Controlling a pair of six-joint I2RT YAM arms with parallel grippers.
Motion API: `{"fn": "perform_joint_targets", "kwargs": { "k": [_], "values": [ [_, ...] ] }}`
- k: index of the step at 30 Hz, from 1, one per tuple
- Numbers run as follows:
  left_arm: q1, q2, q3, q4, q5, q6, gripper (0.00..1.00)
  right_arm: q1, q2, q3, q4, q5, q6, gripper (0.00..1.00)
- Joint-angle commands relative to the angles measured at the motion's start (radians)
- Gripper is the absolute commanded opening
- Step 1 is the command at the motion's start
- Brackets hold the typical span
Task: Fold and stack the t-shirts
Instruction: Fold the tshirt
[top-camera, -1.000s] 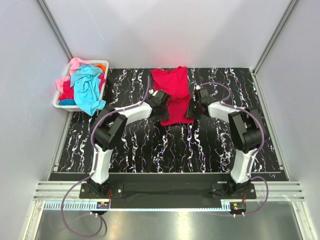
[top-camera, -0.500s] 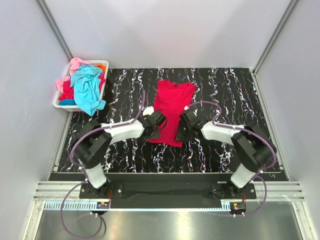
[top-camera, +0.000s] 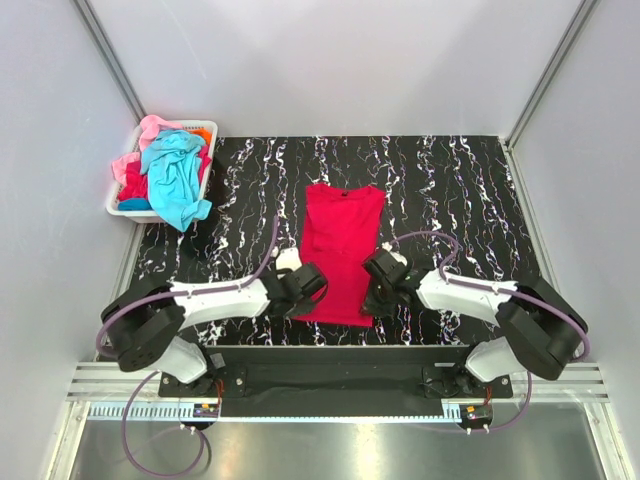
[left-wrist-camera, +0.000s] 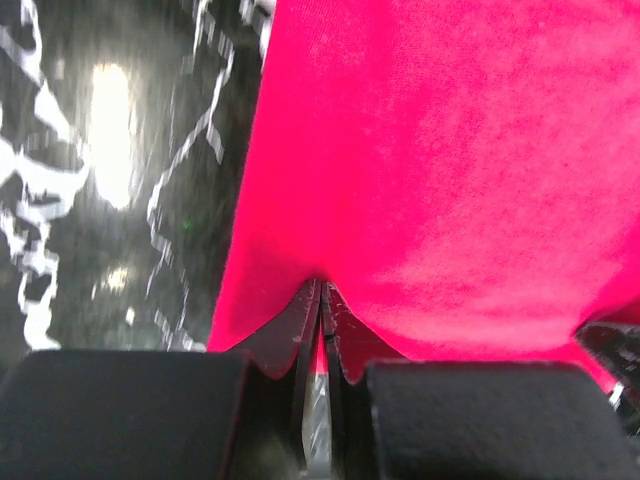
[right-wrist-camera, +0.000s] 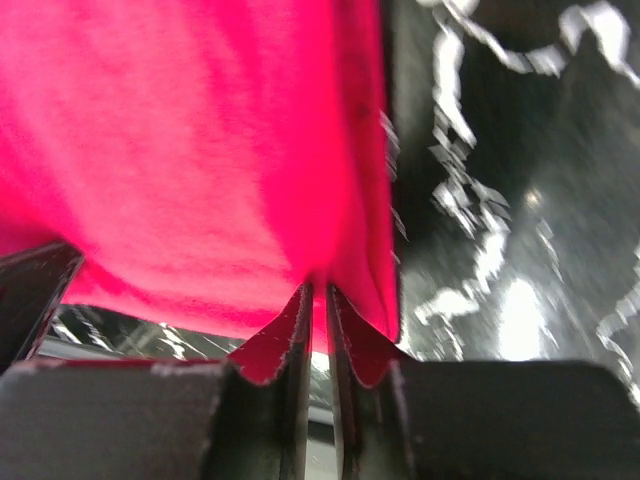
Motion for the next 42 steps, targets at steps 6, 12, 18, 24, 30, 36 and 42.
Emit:
{"fn": "perform_joint_targets", "kwargs": {
  "k": [6, 12, 18, 24, 30, 36, 42],
  "values": [
    [-0.051, -0.234, -0.115, -0.235, 0.003, -0.094, 0.12, 0.057, -0.120, -0.007, -0.357, 0.176, 0.086, 0.15],
    [-0.058, -0.439, -0.170, -0.223, -0.038, -0.105, 0.21, 0.086, -0.194, 0.003, -0.382, 0.216, 0.110, 0.29],
    [-0.057, -0.519, -0.243, -0.097, 0.035, -0.097, 0.26, 0.105, -0.218, -0.024, -0.348, 0.196, 0.129, 0.39],
    [-0.057, -0.544, -0.332, 0.039, 0.155, -0.151, 0.27, 0.111, -0.226, -0.054, -0.311, 0.168, 0.143, 0.44],
    [-0.052, -0.567, -0.429, 0.252, 0.250, -0.188, 0.30, 0.114, -0.278, -0.089, -0.265, 0.164, 0.155, 0.52],
    [-0.051, -0.646, -0.458, 0.260, 0.245, -0.226, 0.41, 0.113, -0.314, -0.114, -0.245, 0.160, 0.164, 0.56],
    [-0.045, -0.668, -0.501, 0.292, 0.244, -0.244, 0.49, 0.113, -0.300, -0.129, -0.205, 0.141, 0.169, 0.55]
  ]
}}
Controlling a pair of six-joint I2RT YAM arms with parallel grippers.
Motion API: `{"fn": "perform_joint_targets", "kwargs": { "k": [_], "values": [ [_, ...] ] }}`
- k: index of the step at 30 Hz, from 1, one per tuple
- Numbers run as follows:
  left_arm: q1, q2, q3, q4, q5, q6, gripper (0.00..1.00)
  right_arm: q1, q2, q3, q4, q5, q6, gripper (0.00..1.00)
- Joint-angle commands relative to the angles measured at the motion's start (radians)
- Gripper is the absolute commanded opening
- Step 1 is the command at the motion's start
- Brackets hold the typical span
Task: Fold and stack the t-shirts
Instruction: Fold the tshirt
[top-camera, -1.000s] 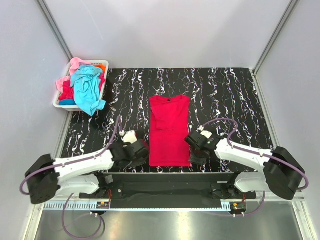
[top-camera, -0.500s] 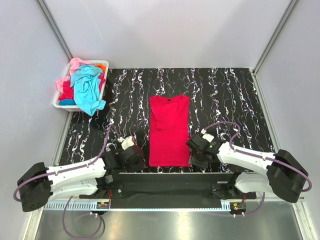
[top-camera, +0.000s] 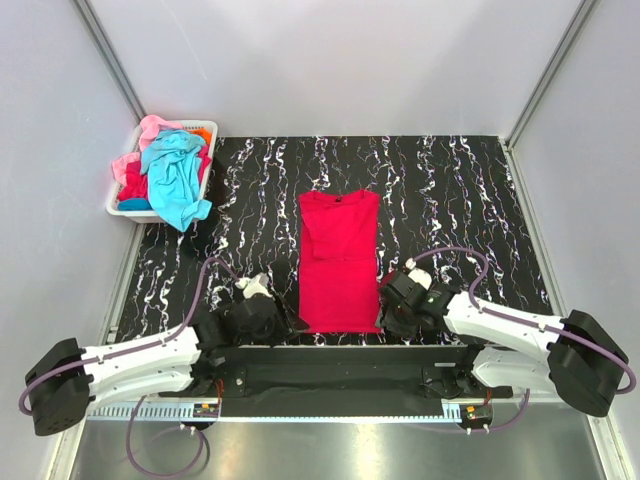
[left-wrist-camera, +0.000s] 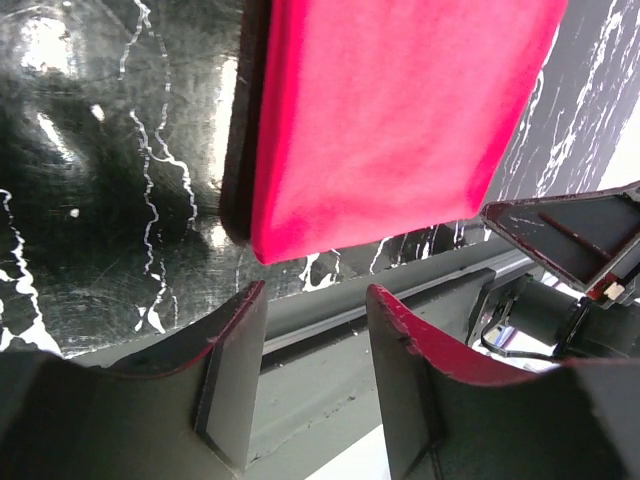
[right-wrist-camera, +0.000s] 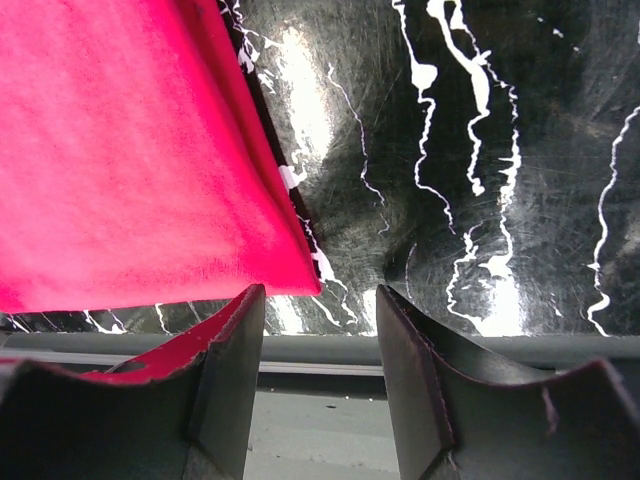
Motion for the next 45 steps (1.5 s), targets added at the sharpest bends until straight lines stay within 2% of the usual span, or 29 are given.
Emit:
{"fn": "perform_joint_targets", "kwargs": {
  "k": [1, 10, 17, 21, 25, 26, 27, 28, 29, 30, 37, 41, 45],
  "values": [
    [0.007, 0.015, -0.017, 0.063, 0.016, -0.024, 0.49, 0.008, 0.004, -0.007, 0.050, -0.006, 0.023, 0.55],
    [0.040, 0.135, -0.009, 0.156, 0.029, 0.016, 0.49, 0.010, 0.032, -0.024, 0.093, -0.013, 0.023, 0.56],
    [0.074, 0.193, -0.001, 0.189, -0.011, 0.059, 0.45, 0.008, 0.104, -0.013, 0.130, -0.019, 0.003, 0.55],
    [0.082, 0.213, -0.003, 0.209, 0.001, 0.061, 0.38, 0.008, 0.135, -0.003, 0.142, -0.022, -0.005, 0.48],
    [0.088, 0.221, -0.009, 0.213, 0.016, 0.059, 0.23, 0.008, 0.144, 0.006, 0.138, -0.026, 0.003, 0.35],
    [0.088, 0.218, -0.009, 0.213, 0.016, 0.061, 0.18, 0.010, 0.141, 0.006, 0.136, -0.027, 0.006, 0.30],
    [0.088, 0.218, -0.009, 0.212, 0.016, 0.062, 0.07, 0.008, 0.141, 0.008, 0.124, -0.027, 0.006, 0.26],
    [0.088, 0.213, -0.009, 0.213, 0.015, 0.065, 0.02, 0.010, 0.138, 0.014, 0.115, -0.027, 0.009, 0.18],
    [0.088, 0.212, -0.009, 0.213, 0.015, 0.067, 0.00, 0.008, 0.130, 0.014, 0.110, -0.029, 0.009, 0.14],
    [0.088, 0.206, -0.011, 0.210, 0.020, 0.070, 0.00, 0.010, 0.110, 0.017, 0.084, -0.030, 0.014, 0.00],
    [0.086, 0.118, -0.020, 0.158, 0.041, 0.064, 0.00, 0.010, 0.040, 0.026, 0.012, -0.036, 0.018, 0.00],
    [0.071, 0.025, 0.008, 0.048, 0.018, 0.049, 0.00, 0.018, 0.010, 0.046, -0.020, -0.035, 0.012, 0.00],
    [0.050, 0.000, 0.064, -0.032, -0.037, 0.058, 0.00, 0.028, 0.015, 0.078, -0.040, -0.016, -0.001, 0.00]
  ]
}}
